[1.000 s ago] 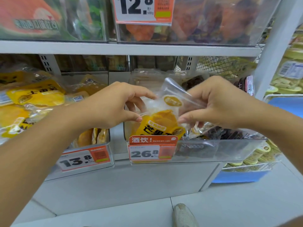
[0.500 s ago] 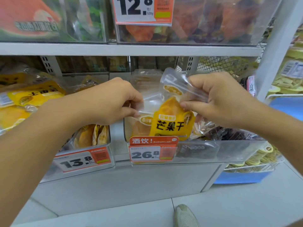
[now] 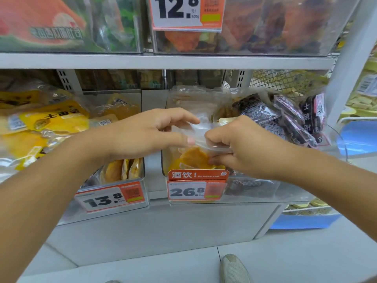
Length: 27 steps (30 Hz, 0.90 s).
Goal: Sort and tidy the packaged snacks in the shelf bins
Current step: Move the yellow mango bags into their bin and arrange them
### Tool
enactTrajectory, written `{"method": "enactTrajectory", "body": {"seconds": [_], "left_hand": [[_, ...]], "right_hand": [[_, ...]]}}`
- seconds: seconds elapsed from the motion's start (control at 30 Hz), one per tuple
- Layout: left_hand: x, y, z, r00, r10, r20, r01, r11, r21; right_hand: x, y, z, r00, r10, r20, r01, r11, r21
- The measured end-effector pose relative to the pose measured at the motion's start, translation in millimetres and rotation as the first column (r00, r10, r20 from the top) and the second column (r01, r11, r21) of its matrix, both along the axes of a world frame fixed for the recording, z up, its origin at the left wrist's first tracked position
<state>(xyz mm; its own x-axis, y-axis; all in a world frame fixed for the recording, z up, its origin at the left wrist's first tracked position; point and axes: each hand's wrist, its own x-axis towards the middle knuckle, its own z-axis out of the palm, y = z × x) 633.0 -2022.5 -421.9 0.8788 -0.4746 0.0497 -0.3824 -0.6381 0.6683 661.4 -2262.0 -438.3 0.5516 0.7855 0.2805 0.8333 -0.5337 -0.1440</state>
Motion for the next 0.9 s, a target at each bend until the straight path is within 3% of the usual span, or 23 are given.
{"method": "enactTrajectory", "body": {"seconds": [0.13,0.27,0.3,0.37,0.43,0.6,0.73,0.8,0.9], "left_hand": [[-3.7,-5.9,0.1,0.988,0.006,0.157,-0.037,0.980,0.194],[-3.6,-16.4,0.8,0.953,0.036,0.301,-0.121,0.956,0.269],[-3.8,-16.4,1.3,0.952,0.036,0.303,-0.126,0.951,0.282],[-5.3,-14.5,2.1,0.955,0.039,0.293,-0.134,0.941,0.311],[-6.8,-11.8,-0.3,0.961,0.020,0.275,-0.122,0.927,0.356],[-6.9,-13.9,-1.9,0.940,0.008,0.340,-0.174,0.871,0.460],[-10.6,-25.3,-4.5,0.907,0.065,0.416,-0.245,0.886,0.395],[-11.7,-33.7,-6.4,0.928,0.127,0.351,-0.240,0.923,0.301],[-7.7,-38.6,-14.1,0.945,0.183,0.272,-0.271,0.902,0.336]], "right_hand": [[2.4,14.3,-7.1,0.960,-0.047,-0.275,0.032,0.998,-0.062],[4.5,8.2,7.9,0.889,-0.107,-0.446,0.010,0.977,-0.215],[5.0,0.8,18.9,0.861,-0.117,-0.495,0.020,0.980,-0.196],[6.4,-16.2,41.5,0.804,-0.113,-0.583,0.154,0.988,0.022],[11.1,-27.4,49.8,0.812,-0.120,-0.571,0.281,0.938,0.202],[15.9,-26.5,32.7,0.751,-0.236,-0.616,0.259,0.964,-0.053],[20.9,-17.8,21.2,0.679,-0.227,-0.698,0.277,0.960,-0.042],[19.9,-9.3,12.7,0.645,-0.197,-0.738,0.234,0.971,-0.055],[18.9,0.4,3.3,0.627,-0.152,-0.764,0.218,0.976,-0.015]]}}
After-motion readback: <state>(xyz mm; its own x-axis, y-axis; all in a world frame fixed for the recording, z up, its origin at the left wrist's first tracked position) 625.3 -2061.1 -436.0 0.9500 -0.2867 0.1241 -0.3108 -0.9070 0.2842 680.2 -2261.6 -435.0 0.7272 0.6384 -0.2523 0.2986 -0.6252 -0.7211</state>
